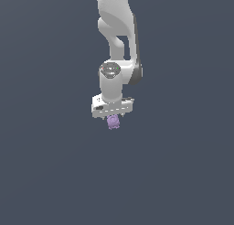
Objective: Pick up the object and move it to a goal position.
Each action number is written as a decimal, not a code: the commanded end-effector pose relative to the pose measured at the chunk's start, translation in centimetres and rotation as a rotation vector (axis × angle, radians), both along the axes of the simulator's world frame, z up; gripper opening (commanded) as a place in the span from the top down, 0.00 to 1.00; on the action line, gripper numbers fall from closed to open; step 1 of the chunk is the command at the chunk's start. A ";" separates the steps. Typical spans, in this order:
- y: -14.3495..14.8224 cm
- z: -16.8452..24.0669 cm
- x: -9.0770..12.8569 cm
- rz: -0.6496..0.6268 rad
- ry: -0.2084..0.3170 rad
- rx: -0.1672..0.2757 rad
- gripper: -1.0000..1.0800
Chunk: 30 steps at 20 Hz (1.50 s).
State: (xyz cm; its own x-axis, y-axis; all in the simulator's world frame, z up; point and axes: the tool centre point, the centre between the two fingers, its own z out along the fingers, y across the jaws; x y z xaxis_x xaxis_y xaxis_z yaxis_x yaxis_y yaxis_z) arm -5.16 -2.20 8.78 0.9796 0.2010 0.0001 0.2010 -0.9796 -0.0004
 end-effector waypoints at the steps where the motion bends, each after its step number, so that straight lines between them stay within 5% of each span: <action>1: 0.0 -0.6 -0.1 0.001 0.001 0.000 0.04; 14: 0.0 -4.8 -0.1 0.004 0.000 0.000 0.04; 15: 0.0 -4.8 -0.1 0.004 0.000 0.000 1.00; 30: -0.3 -4.1 -0.2 0.003 -0.001 -0.001 1.00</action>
State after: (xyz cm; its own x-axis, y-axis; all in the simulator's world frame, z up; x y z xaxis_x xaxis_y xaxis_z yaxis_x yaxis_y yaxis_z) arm -5.34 -2.39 4.38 0.9788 0.2047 -0.0005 0.2047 -0.9788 0.0002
